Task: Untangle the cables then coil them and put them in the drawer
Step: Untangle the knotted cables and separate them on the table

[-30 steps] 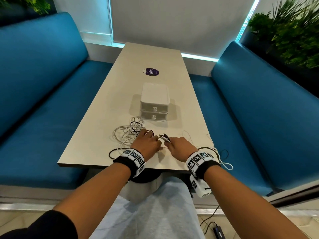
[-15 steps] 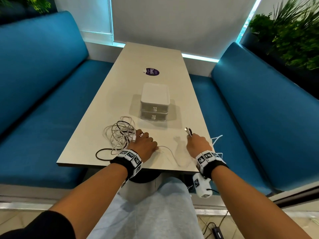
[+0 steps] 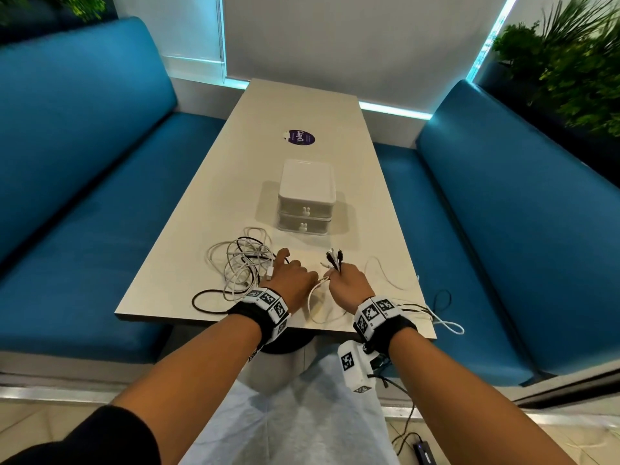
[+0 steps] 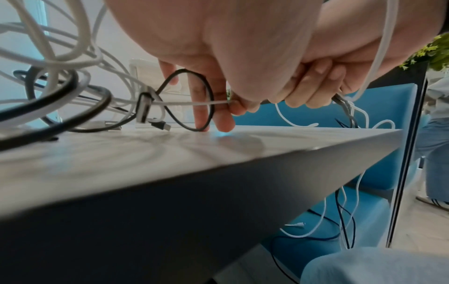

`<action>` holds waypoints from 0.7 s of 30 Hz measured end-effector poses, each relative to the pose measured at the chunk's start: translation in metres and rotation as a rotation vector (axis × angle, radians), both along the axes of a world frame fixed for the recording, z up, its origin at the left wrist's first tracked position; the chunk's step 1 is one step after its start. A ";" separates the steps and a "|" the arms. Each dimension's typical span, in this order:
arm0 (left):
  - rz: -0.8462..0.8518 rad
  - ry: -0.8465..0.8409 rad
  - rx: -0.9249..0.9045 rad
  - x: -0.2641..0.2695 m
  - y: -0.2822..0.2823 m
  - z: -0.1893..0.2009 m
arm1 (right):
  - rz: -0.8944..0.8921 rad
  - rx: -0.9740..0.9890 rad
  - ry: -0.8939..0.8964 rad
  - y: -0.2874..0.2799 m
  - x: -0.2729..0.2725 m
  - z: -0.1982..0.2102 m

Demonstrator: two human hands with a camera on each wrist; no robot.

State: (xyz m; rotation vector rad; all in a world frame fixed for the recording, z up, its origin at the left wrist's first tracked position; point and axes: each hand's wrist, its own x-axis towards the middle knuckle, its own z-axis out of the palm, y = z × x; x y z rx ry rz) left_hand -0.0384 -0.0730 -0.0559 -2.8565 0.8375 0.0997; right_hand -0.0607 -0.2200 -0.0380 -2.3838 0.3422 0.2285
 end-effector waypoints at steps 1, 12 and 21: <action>0.015 0.005 -0.005 0.002 -0.001 -0.004 | -0.033 0.033 0.021 0.000 0.001 0.000; -0.044 -0.047 -0.011 0.008 0.005 -0.003 | 0.298 -0.521 0.006 -0.024 -0.002 0.002; -0.009 -0.052 -0.008 0.005 0.008 -0.009 | 0.059 -0.783 0.037 -0.082 -0.017 0.029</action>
